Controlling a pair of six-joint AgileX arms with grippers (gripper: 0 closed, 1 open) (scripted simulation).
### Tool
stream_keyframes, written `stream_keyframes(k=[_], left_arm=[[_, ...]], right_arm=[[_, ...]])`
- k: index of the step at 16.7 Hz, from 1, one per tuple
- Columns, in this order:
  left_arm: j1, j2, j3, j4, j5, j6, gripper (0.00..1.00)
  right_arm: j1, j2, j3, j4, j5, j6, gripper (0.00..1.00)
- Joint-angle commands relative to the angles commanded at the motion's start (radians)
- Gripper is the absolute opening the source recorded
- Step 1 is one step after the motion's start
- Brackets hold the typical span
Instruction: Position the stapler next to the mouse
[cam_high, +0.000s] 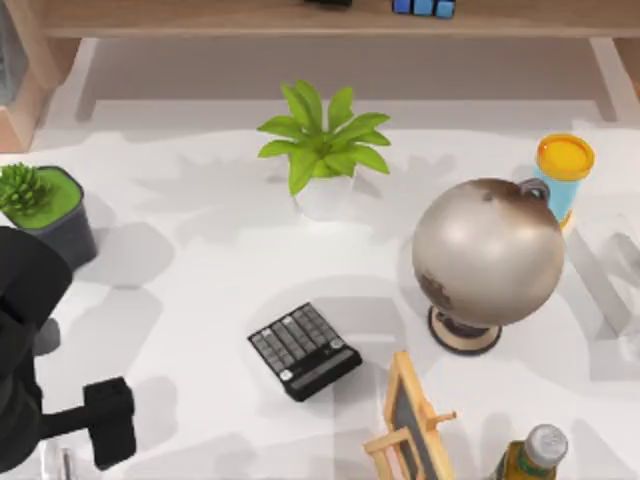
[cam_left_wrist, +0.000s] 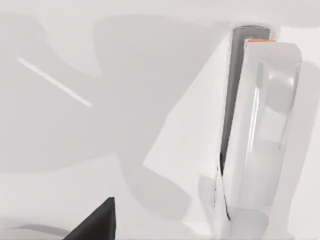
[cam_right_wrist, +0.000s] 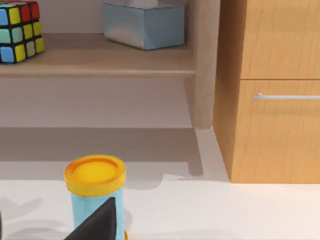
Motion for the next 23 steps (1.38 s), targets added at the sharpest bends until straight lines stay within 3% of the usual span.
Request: stream_keyframes(k=[5,11,16,23], left_arm=[[0.003,0.006,-0.016,0.019,0.000,0.003,1.00],[0.004,0.097,-0.130,0.235,-0.001,0.005,1.00],[0.004,0.113,-0.150,0.263,-0.001,0.006,1.00],[0.004,0.113,-0.150,0.263,-0.001,0.006,0.47]], right_arm=[[0.000,0.000,0.000,0.000,0.000,0.000,1.00],[0.000,0.000,0.000,0.000,0.000,0.000,1.00],[0.000,0.000,0.000,0.000,0.000,0.000,1.00],[0.000,0.000,0.000,0.000,0.000,0.000,1.00]])
